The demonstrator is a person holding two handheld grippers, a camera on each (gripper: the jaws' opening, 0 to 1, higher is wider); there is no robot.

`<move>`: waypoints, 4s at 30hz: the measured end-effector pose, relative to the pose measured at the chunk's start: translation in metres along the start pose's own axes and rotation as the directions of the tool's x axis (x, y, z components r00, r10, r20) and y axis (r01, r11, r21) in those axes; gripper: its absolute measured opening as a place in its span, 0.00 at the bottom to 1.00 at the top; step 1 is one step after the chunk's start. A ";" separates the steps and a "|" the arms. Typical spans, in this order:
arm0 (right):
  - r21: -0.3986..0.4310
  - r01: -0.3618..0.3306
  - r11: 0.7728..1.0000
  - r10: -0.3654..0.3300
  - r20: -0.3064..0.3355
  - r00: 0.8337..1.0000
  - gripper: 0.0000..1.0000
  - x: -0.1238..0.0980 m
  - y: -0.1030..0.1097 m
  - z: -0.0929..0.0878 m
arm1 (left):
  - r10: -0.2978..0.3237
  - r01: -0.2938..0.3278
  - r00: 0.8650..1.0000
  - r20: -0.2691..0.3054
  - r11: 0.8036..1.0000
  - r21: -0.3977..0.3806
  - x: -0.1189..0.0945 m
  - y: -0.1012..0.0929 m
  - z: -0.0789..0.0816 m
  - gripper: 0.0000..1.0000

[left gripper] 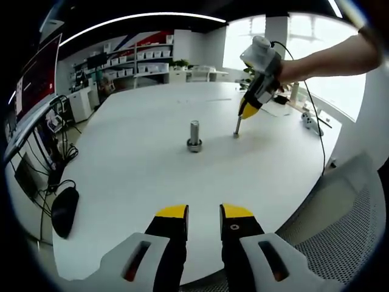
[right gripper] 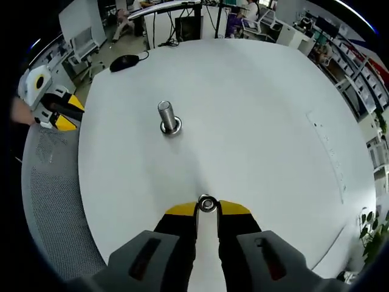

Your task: Place the washer onto the threaded stud by aligning its center hole with the stud, sliding it down to the base, and recovering from edge contact or off-axis alignment until the washer reaches the visible bottom stop.

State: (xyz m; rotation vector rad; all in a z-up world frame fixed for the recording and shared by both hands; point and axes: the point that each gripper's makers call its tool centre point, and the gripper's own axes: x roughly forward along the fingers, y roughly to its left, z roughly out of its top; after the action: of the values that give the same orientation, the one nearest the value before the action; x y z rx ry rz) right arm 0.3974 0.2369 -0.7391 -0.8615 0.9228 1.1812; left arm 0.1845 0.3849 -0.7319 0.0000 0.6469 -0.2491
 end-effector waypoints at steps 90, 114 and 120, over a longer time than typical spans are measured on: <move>0.473 0.054 0.880 -0.302 0.467 0.831 0.29 -0.071 0.081 -0.080 | -0.019 0.019 0.999 -0.042 1.000 -0.006 0.001 -0.004 -0.008 0.17; 0.551 0.026 0.834 -0.350 0.492 0.797 0.34 -0.088 0.121 -0.105 | -0.016 0.015 0.998 -0.060 1.000 -0.006 0.002 -0.003 -0.011 0.17; 0.551 0.018 0.834 -0.342 0.492 0.801 0.35 -0.083 0.133 -0.109 | -0.017 0.017 0.997 -0.070 1.000 -0.005 0.002 -0.003 -0.012 0.17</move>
State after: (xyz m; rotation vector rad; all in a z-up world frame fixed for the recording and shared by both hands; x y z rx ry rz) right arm 0.2411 0.1297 -0.7137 -0.1126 0.5817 0.8634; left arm 0.1783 0.3820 -0.7426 -0.0011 0.7175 -0.2653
